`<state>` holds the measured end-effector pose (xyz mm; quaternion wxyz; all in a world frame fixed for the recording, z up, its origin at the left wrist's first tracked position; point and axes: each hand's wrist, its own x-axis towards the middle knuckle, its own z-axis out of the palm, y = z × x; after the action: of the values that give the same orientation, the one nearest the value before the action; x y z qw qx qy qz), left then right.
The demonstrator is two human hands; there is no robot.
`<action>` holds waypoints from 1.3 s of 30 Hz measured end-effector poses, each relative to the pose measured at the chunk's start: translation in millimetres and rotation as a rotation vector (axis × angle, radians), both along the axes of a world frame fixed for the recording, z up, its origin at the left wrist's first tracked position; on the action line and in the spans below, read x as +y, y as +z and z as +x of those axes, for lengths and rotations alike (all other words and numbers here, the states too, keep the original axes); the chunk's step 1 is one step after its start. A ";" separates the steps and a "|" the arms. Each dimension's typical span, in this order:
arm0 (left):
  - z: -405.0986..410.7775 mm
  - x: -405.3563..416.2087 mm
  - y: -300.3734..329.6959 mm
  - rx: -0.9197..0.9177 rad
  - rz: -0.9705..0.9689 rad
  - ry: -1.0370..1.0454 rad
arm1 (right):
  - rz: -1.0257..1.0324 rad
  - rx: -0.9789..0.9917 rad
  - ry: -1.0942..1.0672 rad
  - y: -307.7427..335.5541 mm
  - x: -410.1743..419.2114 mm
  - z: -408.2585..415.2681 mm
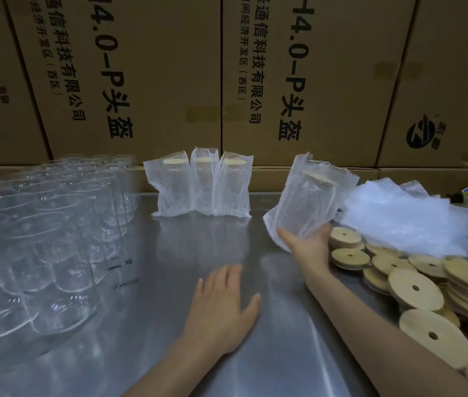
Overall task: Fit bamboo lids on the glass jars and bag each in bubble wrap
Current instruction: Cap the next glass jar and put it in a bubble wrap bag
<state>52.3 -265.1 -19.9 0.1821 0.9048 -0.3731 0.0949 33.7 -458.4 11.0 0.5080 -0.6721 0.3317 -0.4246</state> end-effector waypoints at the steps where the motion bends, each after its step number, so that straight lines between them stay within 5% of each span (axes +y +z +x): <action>1: 1.2 -3.1 -2.3 -0.004 0.026 -0.028 | 0.000 0.026 -0.051 -1.0 -9.0 13.0; 16: 5.4 -27.2 10.7 0.012 0.086 -0.009 | -0.111 0.233 -0.142 -6.8 -88.5 139.7; 33: 6.2 -34.5 -3.5 -0.052 0.128 0.004 | -0.198 0.416 0.182 -8.7 -83.0 171.3; 39: 5.8 -31.0 -0.5 -0.024 0.117 -0.034 | -0.170 0.335 0.198 -6.0 -81.4 163.4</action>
<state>58.1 -296.1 -20.4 0.1261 0.9062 -0.3955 0.0808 197.1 -539.7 5.0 0.4264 -0.8030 0.3069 -0.2815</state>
